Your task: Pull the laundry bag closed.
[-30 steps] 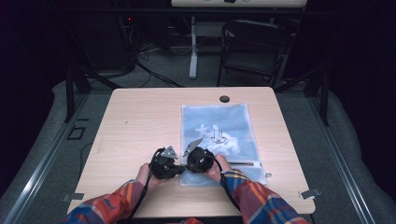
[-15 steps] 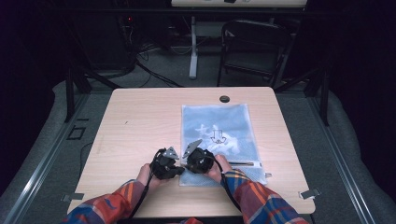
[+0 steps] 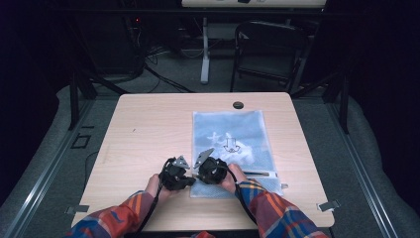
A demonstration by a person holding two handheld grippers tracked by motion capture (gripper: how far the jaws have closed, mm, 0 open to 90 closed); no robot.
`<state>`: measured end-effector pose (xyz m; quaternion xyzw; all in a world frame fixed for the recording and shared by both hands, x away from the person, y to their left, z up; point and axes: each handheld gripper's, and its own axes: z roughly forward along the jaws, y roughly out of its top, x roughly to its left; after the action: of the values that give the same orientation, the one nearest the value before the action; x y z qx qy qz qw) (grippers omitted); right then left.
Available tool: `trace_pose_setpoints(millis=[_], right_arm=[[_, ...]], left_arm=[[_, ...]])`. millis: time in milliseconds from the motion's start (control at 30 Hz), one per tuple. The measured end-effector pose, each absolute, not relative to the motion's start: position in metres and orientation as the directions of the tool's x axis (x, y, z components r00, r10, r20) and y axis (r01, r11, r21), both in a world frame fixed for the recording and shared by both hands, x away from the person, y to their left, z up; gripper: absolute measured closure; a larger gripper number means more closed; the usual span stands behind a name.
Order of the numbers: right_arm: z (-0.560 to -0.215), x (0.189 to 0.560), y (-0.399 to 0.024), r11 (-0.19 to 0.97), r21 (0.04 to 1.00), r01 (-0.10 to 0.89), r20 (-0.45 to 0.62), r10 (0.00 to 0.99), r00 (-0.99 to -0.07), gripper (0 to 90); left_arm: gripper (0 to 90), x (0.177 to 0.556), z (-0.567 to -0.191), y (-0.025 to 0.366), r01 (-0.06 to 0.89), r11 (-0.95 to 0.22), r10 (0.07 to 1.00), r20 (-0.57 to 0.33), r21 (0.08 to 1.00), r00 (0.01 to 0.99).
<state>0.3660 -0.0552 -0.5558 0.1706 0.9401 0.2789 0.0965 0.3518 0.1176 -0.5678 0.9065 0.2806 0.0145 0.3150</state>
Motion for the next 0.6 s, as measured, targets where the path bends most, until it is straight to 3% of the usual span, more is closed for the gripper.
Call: trace_pose_setpoints(millis=[600], right_arm=[[-0.5527, 0.3673, -0.0613, 0.800, 0.537, 0.268, -0.083, 0.366, -0.927, 82.1]], left_arm=[[90.0, 0.3518, -0.5681, 0.1178, 0.503, -0.639, 0.520, -0.155, 0.582, 0.840]])
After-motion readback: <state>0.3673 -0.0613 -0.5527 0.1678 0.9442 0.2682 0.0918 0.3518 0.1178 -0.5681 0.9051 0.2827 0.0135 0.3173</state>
